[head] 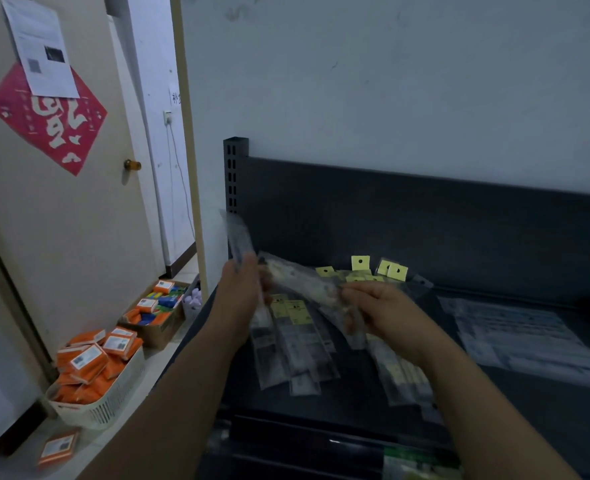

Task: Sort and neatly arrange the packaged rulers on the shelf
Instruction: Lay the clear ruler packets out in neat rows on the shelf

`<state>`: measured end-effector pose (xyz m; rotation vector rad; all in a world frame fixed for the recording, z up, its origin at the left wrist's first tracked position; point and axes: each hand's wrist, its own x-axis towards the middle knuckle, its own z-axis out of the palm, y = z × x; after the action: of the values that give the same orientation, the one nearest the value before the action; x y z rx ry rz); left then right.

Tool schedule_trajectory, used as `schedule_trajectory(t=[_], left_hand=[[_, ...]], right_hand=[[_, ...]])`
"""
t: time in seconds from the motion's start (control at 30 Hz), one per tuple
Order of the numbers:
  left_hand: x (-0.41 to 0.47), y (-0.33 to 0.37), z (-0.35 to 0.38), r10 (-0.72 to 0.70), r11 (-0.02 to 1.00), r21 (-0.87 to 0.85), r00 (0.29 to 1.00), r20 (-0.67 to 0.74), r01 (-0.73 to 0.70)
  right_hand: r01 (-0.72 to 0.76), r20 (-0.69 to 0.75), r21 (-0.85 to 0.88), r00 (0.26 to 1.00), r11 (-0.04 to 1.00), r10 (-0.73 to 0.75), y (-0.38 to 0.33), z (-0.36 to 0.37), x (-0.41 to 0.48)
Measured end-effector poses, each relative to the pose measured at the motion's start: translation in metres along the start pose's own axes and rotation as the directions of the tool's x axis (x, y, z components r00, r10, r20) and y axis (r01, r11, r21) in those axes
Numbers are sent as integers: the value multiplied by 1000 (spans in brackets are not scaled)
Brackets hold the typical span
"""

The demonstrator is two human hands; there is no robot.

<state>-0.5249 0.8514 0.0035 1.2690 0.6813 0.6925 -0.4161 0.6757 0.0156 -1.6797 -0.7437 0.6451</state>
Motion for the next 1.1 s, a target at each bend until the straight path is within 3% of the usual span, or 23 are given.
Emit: schedule_trajectory(t=[0.03, 0.1, 0.2, 0.33, 0.43, 0.73, 0.97, 1.1], left_hand=[[2, 3, -3, -78, 996, -48, 996, 46, 81], [1, 8, -8, -129, 992, 35, 977, 171, 125], [-7, 9, -3, 20, 977, 188, 925, 379, -98], [-10, 7, 7, 91, 985, 125, 970, 225, -122], [-11, 2, 11, 111, 987, 98, 978, 175, -130], [-27, 1, 28, 51, 988, 109, 888, 457, -113], [-29, 6, 16, -155, 960, -109, 813, 562, 258], [-35, 6, 20, -257, 960, 48, 799, 543, 276]], right_hand=[[-44, 33, 45, 999, 998, 43, -1, -9, 0], [-113, 114, 127, 989, 985, 99, -2, -22, 2], [-158, 161, 296, 980, 942, 114, -3, -28, 6], [-154, 27, 707, 981, 690, 191, 6, -35, 19], [-242, 73, 647, 964, 723, 257, 16, -37, 21], [-169, -87, 662, 950, 730, 299, 10, -29, 28], [-20, -79, 614, 993, 789, 86, 6, -47, 24], [-3, 14, 532, 1000, 847, -5, 3, -42, 26]])
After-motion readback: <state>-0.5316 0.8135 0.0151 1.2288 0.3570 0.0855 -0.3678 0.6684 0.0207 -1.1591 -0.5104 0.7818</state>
